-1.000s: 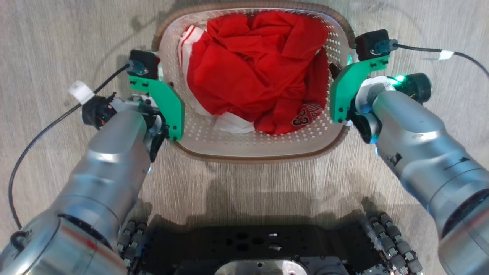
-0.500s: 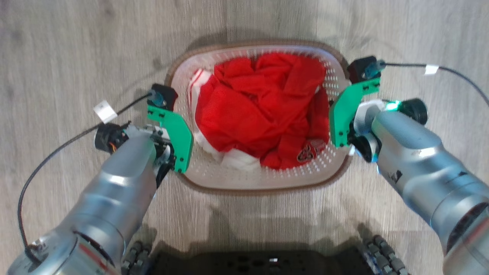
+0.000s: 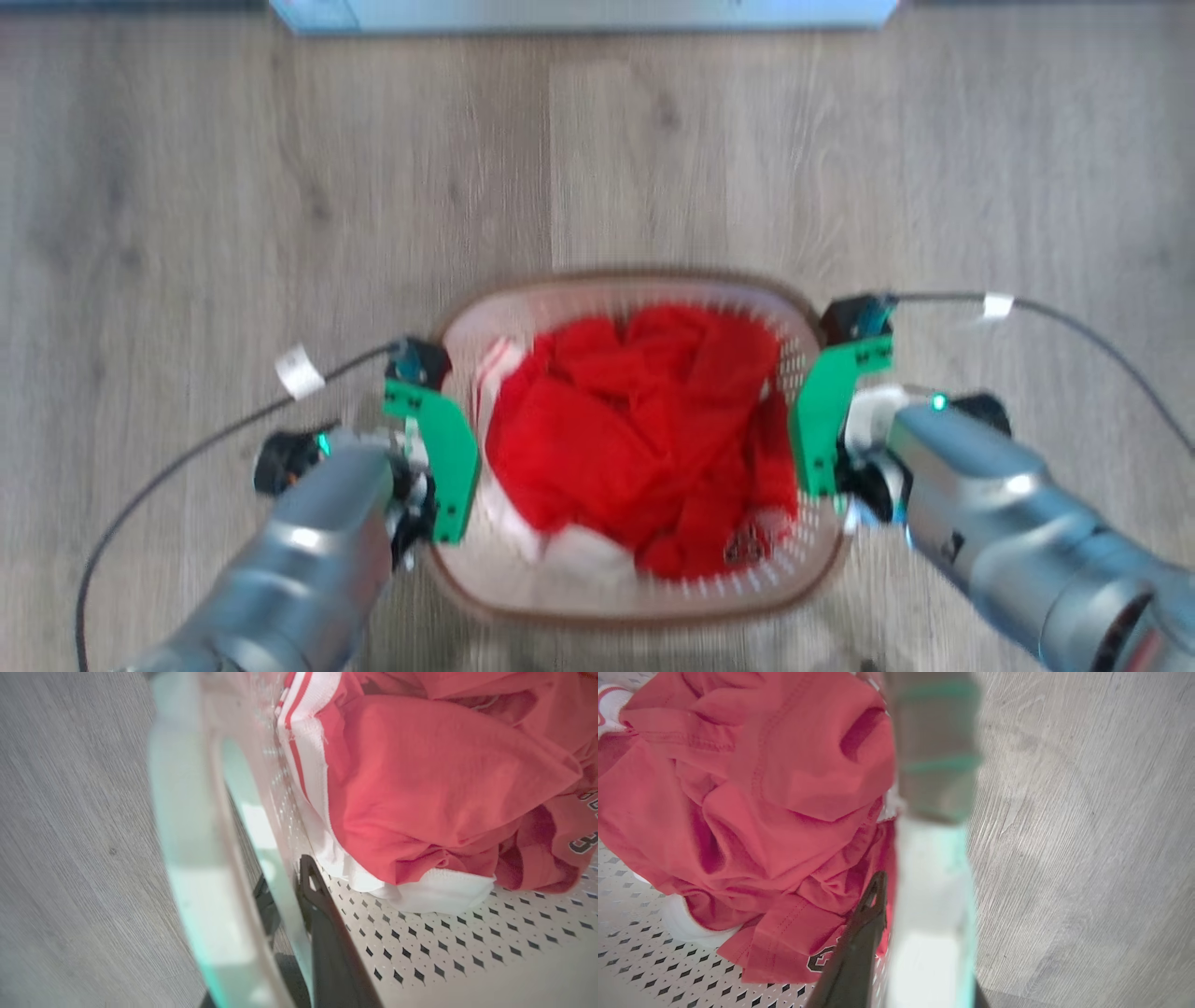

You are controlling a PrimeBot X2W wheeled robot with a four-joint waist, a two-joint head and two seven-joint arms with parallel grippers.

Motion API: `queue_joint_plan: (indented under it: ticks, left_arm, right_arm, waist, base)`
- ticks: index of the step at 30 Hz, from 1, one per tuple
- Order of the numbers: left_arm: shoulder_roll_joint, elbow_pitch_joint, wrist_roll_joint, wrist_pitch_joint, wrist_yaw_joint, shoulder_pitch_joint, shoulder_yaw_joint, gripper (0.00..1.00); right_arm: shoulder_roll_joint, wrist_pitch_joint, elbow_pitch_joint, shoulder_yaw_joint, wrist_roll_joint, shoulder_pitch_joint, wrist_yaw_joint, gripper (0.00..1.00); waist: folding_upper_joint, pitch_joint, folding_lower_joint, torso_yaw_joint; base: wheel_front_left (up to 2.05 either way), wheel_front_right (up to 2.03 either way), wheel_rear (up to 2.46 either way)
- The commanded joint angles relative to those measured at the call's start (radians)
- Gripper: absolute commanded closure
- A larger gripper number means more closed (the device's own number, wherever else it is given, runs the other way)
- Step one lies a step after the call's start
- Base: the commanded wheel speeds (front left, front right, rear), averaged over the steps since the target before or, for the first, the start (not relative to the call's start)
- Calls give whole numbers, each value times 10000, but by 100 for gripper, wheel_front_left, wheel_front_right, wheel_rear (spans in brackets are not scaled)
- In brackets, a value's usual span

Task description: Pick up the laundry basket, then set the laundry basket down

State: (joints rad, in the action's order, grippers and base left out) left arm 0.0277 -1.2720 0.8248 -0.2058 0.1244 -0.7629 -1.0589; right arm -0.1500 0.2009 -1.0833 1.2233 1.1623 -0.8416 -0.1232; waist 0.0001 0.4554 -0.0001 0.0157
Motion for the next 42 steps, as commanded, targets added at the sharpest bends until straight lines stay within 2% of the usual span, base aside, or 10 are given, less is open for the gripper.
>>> queue_joint_plan:
  ticks: [1, 11, 18, 29, 42]
  left_arm:
    - [225, 104, -29, -247, 60, 191, -169, 100]
    - [414, 433, 579, -1470, 62, 1102, -769, 100]
    - [567, 736, 965, -2066, 62, 1225, -1190, 100]
    - [696, 1428, 1640, -3428, 63, 852, -1756, 100]
    - [1043, 2143, 2193, -4493, 63, 843, -2100, 100]
  right_arm:
    - [236, 96, 347, 255, -26, 503, -75, 100]
    - [368, 689, 573, 472, 342, 1602, -75, 100]
    - [312, 1088, 727, 521, 626, 1788, -75, 100]
    - [46, 1809, 1028, 554, 814, 1446, -75, 100]
    - [100, 2188, 1257, 566, 899, 1276, -75, 100]
  waist:
    - [-1, -1176, 1, -125]
    - [-1, -3112, 1, -129]
    - [-1, -3850, 1, 25]
    - [-1, -4450, 1, 377]
    - [-1, -4944, 1, 230]
  base:
    - [0, 0, 0]
    - [0, 0, 0]
    - [0, 0, 0]
    - [0, 0, 0]
    - [0, 0, 0]
